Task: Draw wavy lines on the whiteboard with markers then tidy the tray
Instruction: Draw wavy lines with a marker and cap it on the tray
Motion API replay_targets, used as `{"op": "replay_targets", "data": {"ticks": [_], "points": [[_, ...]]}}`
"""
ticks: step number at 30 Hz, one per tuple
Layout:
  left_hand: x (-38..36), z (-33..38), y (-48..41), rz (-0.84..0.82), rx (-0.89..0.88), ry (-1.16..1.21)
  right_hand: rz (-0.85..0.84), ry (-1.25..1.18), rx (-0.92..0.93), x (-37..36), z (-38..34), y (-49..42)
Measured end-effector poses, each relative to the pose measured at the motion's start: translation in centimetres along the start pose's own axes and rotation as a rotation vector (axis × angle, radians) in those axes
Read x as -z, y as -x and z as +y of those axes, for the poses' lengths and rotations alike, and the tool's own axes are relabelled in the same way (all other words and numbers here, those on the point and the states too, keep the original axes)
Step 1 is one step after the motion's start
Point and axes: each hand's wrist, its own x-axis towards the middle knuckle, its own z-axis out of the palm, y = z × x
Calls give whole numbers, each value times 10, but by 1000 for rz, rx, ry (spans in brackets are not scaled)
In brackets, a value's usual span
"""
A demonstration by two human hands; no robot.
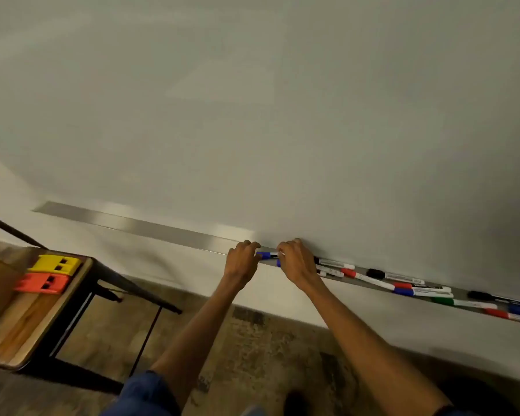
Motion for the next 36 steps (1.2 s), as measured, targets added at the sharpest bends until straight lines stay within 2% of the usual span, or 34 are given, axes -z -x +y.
{"op": "replay_targets", "data": {"ticks": [5,15,20,28,33,36], "points": [[-21,-3,-13,-53,8,-11,-79,26,-53,-17,5,-7],[-36,-20,-43,-84,-144,40,43,72,-153,-45,-5,-13],[-30,-31,-40,-75,-205,167,65,116,-211,-45,-16,-11],[20,-43,-39,-104,-329,430,110,-66,0,-16,-30,-14],[72,-19,-32,20,-407,752,412,-81,62,32,-51,-12],[108,9,-26,138,-394,997,584,-93,63,64,-67,-11]]}}
